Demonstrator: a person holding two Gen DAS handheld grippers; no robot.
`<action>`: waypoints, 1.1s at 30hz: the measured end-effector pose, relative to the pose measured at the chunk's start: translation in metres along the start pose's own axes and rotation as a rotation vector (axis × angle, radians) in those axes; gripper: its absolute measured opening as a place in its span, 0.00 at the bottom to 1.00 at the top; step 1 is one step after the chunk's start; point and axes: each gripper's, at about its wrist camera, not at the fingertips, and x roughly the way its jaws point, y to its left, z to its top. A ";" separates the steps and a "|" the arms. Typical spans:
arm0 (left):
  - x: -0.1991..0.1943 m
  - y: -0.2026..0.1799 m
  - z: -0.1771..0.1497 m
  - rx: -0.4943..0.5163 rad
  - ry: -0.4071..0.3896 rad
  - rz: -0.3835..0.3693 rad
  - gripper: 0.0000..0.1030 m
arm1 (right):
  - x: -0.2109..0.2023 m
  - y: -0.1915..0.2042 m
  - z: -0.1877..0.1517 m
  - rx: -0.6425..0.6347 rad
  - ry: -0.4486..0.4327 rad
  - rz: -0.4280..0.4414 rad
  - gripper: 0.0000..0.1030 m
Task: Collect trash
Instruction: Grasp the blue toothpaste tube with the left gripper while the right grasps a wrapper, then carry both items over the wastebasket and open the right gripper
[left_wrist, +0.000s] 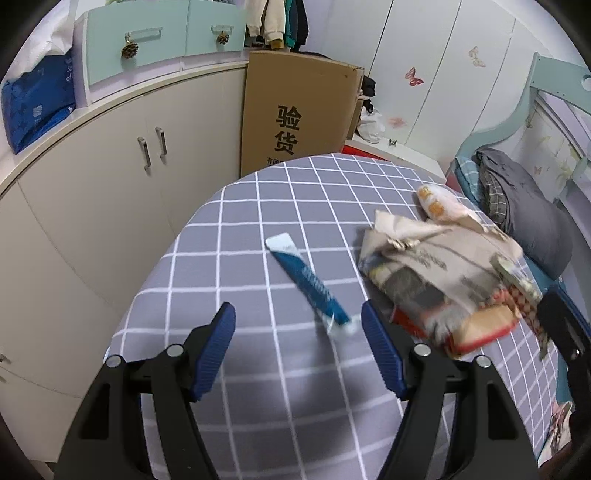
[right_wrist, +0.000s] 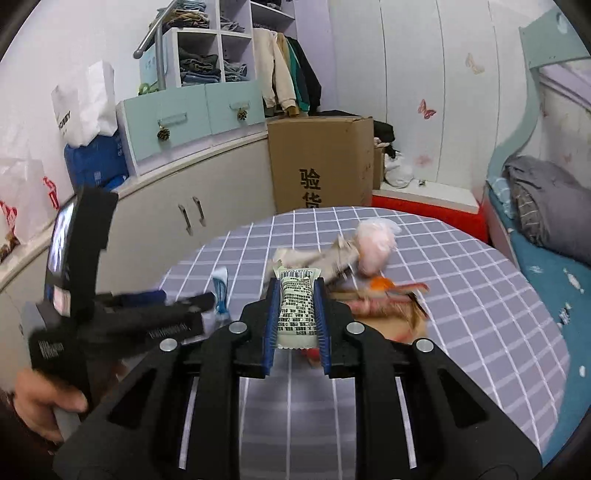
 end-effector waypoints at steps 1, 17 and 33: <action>0.004 -0.001 0.002 0.000 0.002 0.003 0.67 | 0.011 0.001 0.005 0.000 0.010 -0.001 0.18; 0.026 0.010 0.014 0.001 0.027 -0.060 0.06 | 0.056 0.015 0.006 -0.037 0.087 0.007 0.18; -0.093 0.119 -0.039 -0.101 -0.131 -0.054 0.06 | 0.013 0.124 0.001 -0.108 0.058 0.186 0.18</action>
